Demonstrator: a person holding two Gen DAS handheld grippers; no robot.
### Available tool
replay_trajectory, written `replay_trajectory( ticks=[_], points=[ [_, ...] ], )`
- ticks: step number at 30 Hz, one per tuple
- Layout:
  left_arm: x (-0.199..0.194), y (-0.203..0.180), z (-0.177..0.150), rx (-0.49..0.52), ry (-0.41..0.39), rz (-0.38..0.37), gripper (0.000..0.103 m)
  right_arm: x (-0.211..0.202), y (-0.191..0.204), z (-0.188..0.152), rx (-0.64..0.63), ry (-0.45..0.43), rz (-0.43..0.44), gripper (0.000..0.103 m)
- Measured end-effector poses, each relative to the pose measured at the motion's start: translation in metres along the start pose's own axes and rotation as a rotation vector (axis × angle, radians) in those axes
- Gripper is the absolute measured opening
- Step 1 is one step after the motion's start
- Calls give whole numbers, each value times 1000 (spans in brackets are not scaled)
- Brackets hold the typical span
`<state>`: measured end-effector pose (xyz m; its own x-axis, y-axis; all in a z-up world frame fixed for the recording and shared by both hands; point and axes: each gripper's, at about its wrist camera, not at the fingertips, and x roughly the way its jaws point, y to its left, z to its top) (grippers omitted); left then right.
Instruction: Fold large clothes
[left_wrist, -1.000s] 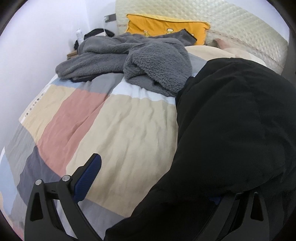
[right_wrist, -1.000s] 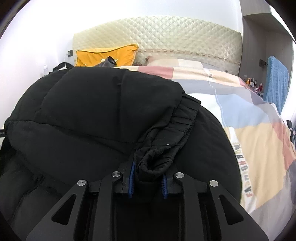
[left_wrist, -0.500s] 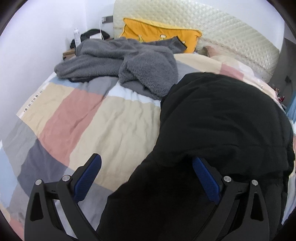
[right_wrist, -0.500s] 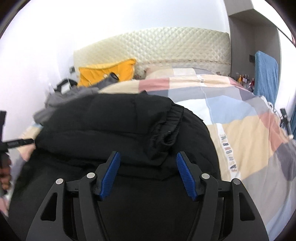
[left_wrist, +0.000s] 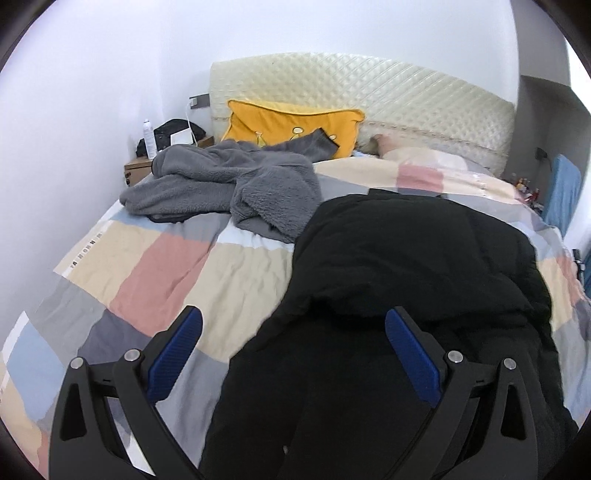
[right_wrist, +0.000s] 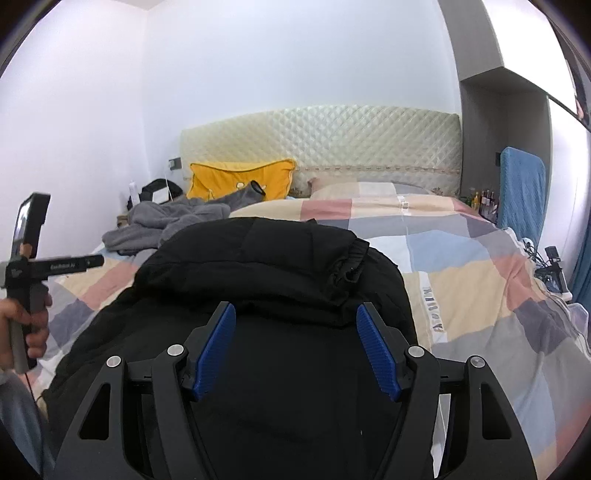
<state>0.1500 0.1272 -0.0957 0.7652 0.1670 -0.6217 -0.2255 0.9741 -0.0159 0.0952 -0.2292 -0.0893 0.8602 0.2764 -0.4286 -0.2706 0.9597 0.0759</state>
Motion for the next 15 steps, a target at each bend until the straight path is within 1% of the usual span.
replay_trajectory(
  ticks=[4, 7, 9, 11, 13, 15],
  points=[
    [-18, 4, -17, -18, 15, -37, 99, -20, -1, -6, 39, -17, 2, 67],
    [-37, 6, -19, 6, 0, -45, 99, -39, -3, -8, 64, -25, 2, 67],
    [-54, 9, -14, 25, -41, -51, 99, -51, -6, -4, 80, -23, 23, 67],
    [-69, 14, -5, 21, -76, -59, 99, -63, -8, 7, 76, -17, 52, 67],
    [-86, 21, 10, 10, -72, -75, 99, -84, -8, 25, 47, -39, 60, 67],
    [-106, 28, 27, 19, -83, -75, 99, -107, -9, 43, 21, -59, 68, 67]
  ],
)
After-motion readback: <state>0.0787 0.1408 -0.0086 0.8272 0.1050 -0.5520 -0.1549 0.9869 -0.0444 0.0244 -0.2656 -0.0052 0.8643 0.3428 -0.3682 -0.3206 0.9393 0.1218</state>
